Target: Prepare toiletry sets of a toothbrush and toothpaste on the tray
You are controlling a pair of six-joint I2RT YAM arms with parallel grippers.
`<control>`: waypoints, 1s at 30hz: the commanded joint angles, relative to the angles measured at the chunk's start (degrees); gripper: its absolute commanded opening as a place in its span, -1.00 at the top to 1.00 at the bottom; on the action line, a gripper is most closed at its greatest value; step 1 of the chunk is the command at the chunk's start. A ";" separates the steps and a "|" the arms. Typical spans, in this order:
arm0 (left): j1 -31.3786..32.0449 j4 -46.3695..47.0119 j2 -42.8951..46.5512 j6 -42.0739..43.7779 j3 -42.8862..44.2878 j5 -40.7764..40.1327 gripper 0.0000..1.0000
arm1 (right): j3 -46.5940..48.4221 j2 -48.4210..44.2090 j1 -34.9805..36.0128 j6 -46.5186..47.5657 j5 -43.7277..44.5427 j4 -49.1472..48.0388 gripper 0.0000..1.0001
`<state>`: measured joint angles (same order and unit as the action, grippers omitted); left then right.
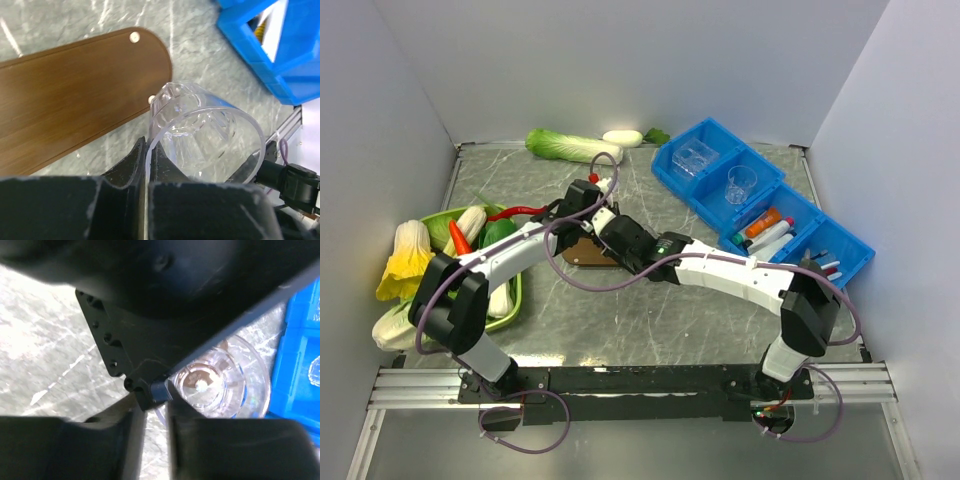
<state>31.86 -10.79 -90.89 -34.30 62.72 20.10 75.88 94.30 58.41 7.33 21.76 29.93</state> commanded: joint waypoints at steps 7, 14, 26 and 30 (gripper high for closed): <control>0.40 -0.38 2.82 -0.15 1.35 -3.49 0.98 | -3.10 -9.48 3.63 -3.02 -0.14 -4.27 -0.39; -2.23 -0.03 5.10 -1.38 0.39 -4.71 0.98 | -7.93 -17.56 4.60 -7.24 -2.16 -3.91 -0.64; -6.45 -4.67 14.95 3.54 1.26 -17.99 0.98 | -19.79 -40.15 -8.37 -14.79 -12.42 -6.99 -0.90; -10.32 -9.68 17.76 5.03 0.92 -15.88 0.98 | -24.27 -45.86 -20.16 -17.44 -18.59 -6.56 -0.89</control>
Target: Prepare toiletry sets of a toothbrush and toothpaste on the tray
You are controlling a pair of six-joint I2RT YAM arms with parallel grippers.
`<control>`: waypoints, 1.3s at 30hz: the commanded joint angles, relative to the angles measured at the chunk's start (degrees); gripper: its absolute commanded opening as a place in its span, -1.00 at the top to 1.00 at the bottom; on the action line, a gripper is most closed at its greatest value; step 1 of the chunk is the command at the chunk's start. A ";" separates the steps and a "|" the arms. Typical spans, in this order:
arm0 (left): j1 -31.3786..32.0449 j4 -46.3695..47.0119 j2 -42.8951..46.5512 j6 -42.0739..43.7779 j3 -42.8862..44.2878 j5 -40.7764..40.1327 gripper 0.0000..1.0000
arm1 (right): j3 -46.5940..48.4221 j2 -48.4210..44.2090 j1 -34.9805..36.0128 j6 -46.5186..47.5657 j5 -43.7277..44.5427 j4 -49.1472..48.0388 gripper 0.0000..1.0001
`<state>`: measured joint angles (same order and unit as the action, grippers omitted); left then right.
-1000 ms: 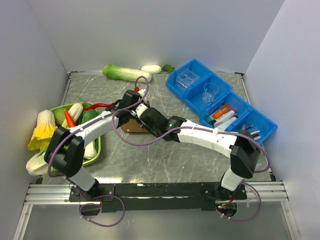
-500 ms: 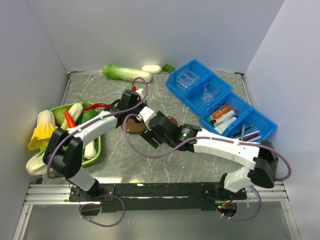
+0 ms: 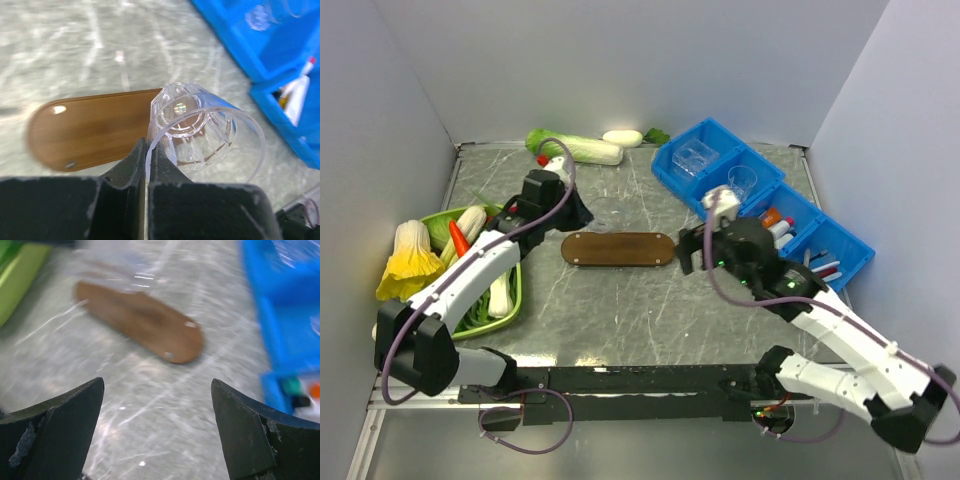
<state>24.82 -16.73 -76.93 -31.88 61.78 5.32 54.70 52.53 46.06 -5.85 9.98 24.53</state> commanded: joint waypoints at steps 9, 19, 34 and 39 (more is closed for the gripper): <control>-3.99 -20.43 9.25 5.86 4.05 -13.84 0.98 | -5.21 -6.56 -17.67 -6.10 -2.68 3.33 -0.90; -6.00 -21.50 1.53 7.97 6.51 -7.27 0.98 | -5.39 -9.55 -18.03 -7.42 -2.16 8.77 -0.89; -8.03 -21.41 -6.04 9.47 8.36 -7.61 0.98 | -6.18 -13.25 -18.03 -7.07 -1.36 12.38 -0.89; -9.79 -19.75 -6.57 9.55 8.09 -4.54 0.98 | -6.27 -13.42 -18.03 -7.07 -1.10 12.20 -0.89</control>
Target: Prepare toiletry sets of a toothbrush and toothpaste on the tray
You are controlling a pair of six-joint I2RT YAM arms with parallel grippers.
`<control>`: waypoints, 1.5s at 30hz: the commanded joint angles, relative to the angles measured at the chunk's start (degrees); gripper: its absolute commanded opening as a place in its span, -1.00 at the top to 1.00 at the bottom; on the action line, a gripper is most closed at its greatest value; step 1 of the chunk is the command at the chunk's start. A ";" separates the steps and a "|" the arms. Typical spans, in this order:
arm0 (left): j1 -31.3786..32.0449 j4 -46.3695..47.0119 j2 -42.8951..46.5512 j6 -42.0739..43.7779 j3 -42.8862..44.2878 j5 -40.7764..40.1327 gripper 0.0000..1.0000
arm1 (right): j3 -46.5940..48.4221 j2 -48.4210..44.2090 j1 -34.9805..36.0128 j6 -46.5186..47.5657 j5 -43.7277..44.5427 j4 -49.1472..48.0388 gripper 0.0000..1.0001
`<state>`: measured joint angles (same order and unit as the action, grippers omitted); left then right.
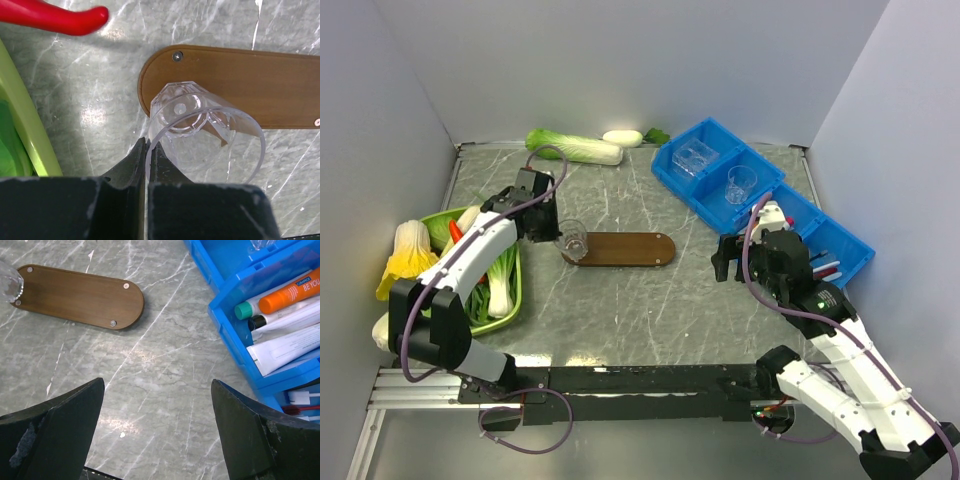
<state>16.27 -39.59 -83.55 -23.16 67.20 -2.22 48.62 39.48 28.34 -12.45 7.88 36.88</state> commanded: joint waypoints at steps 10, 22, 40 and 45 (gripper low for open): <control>-1.59 3.56 -3.29 1.10 3.64 4.76 0.98 | -0.37 -0.11 -0.21 -0.47 1.53 0.03 -0.89; -1.51 4.26 -5.57 0.83 3.99 4.59 0.98 | -0.46 0.33 -0.13 -0.47 1.96 -0.06 -0.89; -1.24 6.11 -7.24 0.83 4.34 4.24 0.98 | -0.72 1.12 -0.21 -0.56 2.23 -0.41 -0.89; -0.72 6.11 -7.51 0.92 4.52 3.89 0.98 | -0.81 1.21 -0.21 -0.47 2.67 -0.41 -0.89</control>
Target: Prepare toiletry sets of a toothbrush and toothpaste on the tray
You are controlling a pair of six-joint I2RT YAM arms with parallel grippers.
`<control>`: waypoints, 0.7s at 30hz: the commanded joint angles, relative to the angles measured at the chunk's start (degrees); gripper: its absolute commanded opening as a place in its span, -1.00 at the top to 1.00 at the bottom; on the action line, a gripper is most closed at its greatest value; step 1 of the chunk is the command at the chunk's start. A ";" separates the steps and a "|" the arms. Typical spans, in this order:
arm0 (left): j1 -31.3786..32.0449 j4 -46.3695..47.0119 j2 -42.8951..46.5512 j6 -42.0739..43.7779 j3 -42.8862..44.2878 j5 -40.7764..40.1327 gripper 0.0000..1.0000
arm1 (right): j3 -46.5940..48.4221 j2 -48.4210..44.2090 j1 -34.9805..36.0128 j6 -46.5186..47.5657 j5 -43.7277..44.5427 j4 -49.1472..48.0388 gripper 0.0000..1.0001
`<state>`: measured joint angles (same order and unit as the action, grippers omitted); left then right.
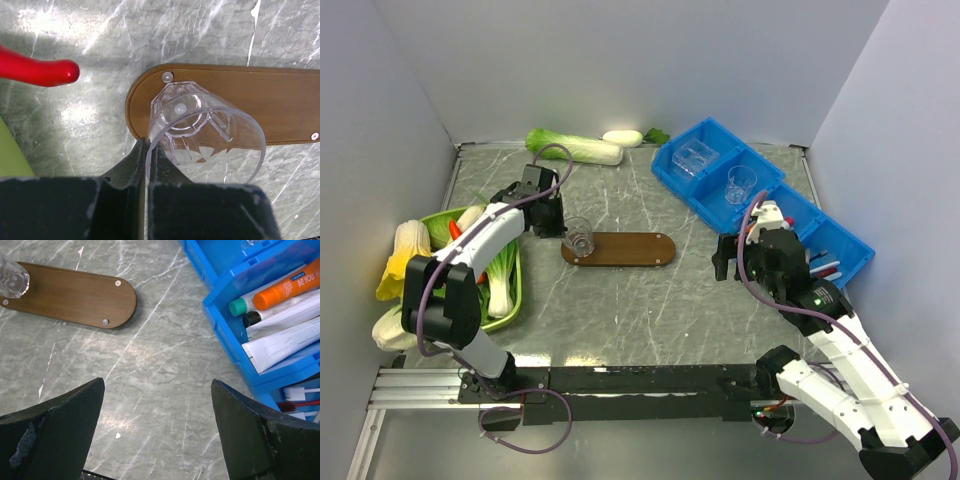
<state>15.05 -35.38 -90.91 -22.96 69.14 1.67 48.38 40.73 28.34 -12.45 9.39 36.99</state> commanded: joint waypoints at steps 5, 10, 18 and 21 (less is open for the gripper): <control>1.30 1.54 -1.02 0.99 2.84 0.17 0.82 | -0.57 0.23 -0.30 -0.47 1.25 -0.34 -0.89; 1.74 1.36 -0.76 1.08 3.10 0.35 0.46 | -0.48 0.23 -0.21 -0.56 1.60 -0.26 -0.90; 1.83 1.01 -0.84 1.34 3.54 -0.09 0.13 | -0.39 0.31 -0.30 -0.65 2.04 -0.08 -0.90; 1.83 1.27 -0.41 1.16 3.54 -0.18 0.00 | -0.48 0.23 -0.21 -0.65 2.13 0.01 -0.90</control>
<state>16.71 -34.94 -91.74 -22.11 70.41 1.67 48.29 41.08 28.34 -12.58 10.31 36.99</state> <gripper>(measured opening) 0.467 0.951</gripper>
